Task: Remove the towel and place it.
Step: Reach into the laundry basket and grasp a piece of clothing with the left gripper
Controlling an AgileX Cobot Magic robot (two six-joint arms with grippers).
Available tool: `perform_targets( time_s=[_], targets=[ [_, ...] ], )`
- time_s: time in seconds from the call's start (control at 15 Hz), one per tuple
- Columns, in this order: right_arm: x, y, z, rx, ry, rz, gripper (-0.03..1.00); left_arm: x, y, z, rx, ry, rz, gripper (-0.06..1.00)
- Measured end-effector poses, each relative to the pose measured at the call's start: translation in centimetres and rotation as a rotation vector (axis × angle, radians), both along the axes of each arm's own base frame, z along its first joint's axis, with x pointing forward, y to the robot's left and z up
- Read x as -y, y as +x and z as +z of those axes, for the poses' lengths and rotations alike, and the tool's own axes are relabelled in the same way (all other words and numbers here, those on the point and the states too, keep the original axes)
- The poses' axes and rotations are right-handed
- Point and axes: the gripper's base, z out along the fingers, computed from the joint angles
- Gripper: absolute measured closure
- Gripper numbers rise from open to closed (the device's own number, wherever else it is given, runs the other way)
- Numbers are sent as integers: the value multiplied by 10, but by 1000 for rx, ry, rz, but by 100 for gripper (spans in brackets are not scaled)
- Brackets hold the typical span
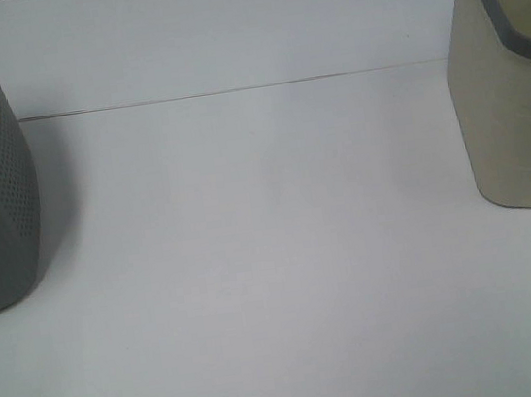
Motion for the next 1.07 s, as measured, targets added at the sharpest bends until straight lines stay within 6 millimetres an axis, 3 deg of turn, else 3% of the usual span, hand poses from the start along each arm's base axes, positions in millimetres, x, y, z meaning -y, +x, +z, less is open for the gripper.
perform_targets(
  time_s=[1.07],
  targets=[
    [0, 0, 0, 0, 0, 0, 31, 0, 0, 0, 0, -3, 1, -5]
  ],
)
